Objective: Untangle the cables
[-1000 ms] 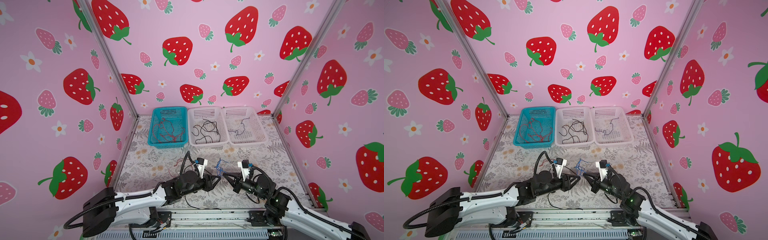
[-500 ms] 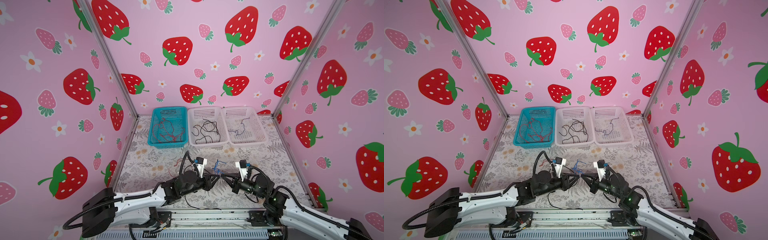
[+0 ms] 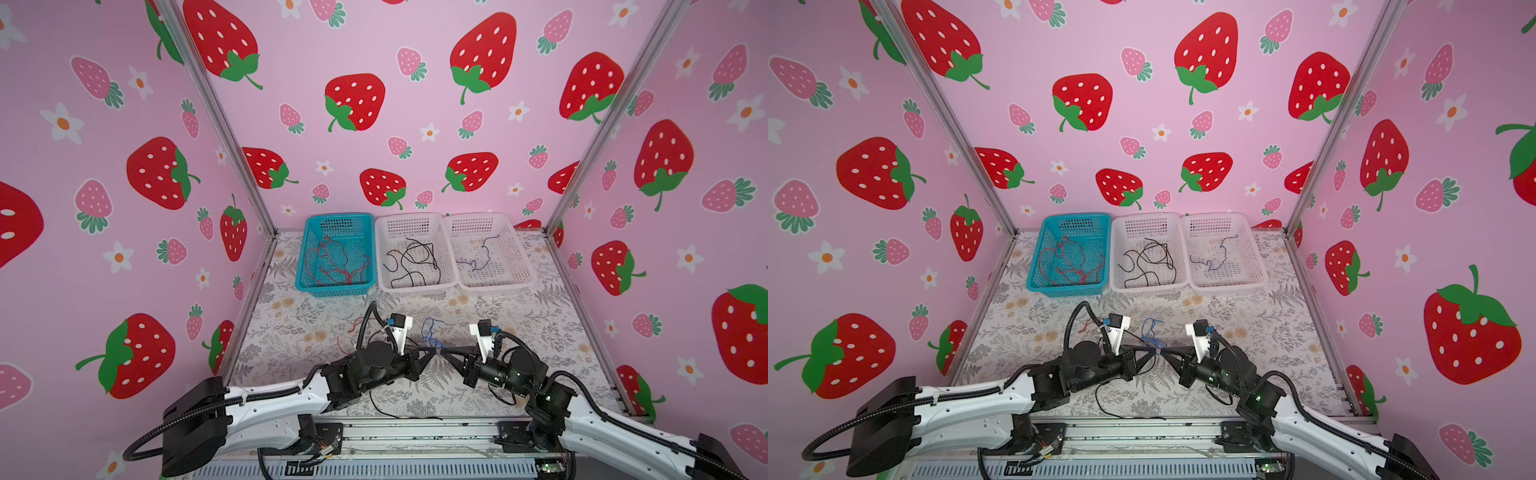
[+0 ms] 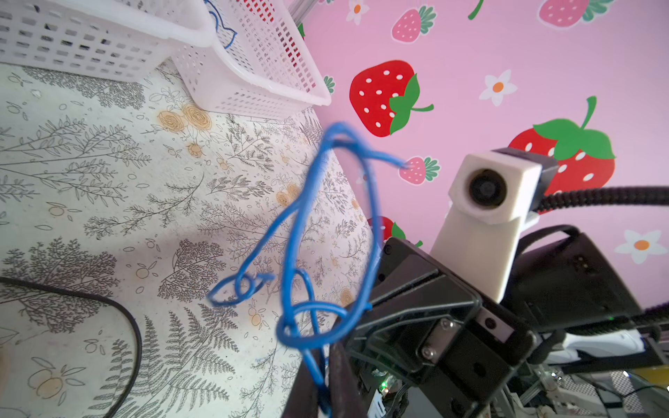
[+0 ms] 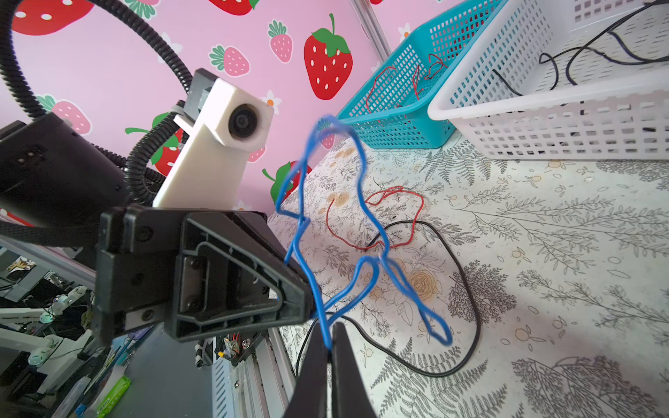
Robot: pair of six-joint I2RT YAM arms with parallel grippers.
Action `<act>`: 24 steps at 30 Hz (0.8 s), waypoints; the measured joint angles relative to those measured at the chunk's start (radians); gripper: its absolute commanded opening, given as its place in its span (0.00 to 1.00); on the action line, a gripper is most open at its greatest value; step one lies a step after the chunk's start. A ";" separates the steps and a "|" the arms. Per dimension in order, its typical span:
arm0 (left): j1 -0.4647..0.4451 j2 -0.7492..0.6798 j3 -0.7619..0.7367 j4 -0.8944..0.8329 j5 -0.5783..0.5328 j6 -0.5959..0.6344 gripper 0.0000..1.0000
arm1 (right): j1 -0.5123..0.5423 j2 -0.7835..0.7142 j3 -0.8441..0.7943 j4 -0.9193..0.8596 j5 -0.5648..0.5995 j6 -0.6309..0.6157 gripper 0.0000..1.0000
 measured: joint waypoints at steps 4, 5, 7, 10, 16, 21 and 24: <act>0.000 -0.016 0.000 -0.004 -0.005 0.005 0.00 | 0.001 -0.026 -0.001 -0.003 0.021 0.016 0.00; -0.001 -0.021 0.000 -0.003 -0.005 0.005 0.00 | 0.001 -0.039 -0.003 -0.010 0.032 0.024 0.00; -0.002 -0.035 -0.001 -0.002 -0.003 0.005 0.00 | 0.008 -0.080 -0.013 -0.019 0.060 0.050 0.00; -0.007 -0.068 -0.013 -0.006 0.005 0.005 0.00 | 0.019 -0.131 -0.024 -0.045 0.084 0.082 0.00; -0.016 -0.182 -0.063 -0.072 0.010 0.003 0.00 | 0.032 -0.201 0.003 -0.191 0.152 0.129 0.00; -0.016 -0.321 -0.097 -0.162 -0.009 -0.005 0.00 | 0.032 -0.264 0.061 -0.336 0.203 0.139 0.00; -0.016 -0.399 -0.117 -0.195 -0.017 -0.019 0.00 | 0.034 -0.263 0.113 -0.398 0.192 0.129 0.00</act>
